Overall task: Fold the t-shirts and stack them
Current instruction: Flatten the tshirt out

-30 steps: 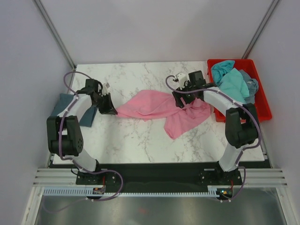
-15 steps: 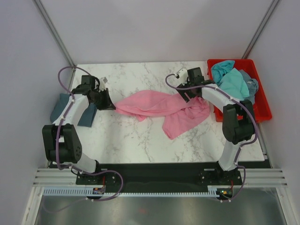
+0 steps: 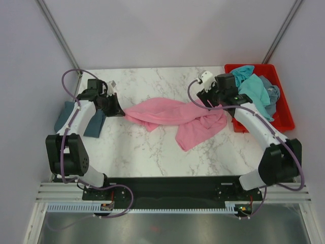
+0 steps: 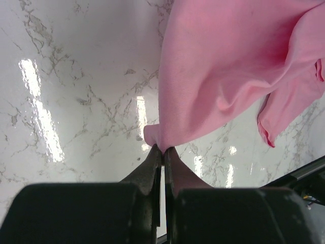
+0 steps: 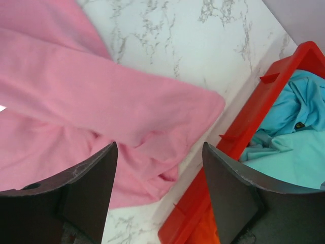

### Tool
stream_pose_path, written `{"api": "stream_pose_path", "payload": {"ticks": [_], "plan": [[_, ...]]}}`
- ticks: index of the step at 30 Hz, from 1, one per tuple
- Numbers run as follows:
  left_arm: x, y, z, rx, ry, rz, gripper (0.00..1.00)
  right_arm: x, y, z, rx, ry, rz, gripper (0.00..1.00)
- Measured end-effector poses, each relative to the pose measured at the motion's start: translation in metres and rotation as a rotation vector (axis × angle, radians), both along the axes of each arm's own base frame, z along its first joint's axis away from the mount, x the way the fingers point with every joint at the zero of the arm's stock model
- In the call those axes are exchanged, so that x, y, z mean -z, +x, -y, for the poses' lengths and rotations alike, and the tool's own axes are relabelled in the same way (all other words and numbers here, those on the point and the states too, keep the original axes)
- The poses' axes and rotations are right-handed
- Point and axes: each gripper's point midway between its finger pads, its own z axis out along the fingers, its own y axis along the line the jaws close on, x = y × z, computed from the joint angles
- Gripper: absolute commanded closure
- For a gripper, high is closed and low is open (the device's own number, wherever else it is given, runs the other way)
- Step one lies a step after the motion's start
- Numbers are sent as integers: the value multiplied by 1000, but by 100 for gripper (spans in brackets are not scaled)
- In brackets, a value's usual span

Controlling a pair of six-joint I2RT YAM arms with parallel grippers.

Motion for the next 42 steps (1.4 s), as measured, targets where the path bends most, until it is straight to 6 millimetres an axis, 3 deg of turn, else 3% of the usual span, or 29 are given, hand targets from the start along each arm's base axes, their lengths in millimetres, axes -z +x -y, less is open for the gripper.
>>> {"api": "stream_pose_path", "payload": {"ticks": [2,4,9,13,25,42], "plan": [[0,0,0,0,0,-1,98,-12,-21,-1,-49,17,24,28],[0,2,0,0,0,-1,98,-4,-45,-2,-99,19,2,30],[-2,8,0,0,1,5,98,73,-87,4,-163,-38,-229,39],[-2,8,0,1,1,5,98,108,-105,8,-201,-73,-344,43],[-2,9,0,1,1,5,98,145,-106,8,-252,-118,-440,44],[-2,9,0,1,1,5,98,143,-81,3,-245,-122,-390,47]]}}
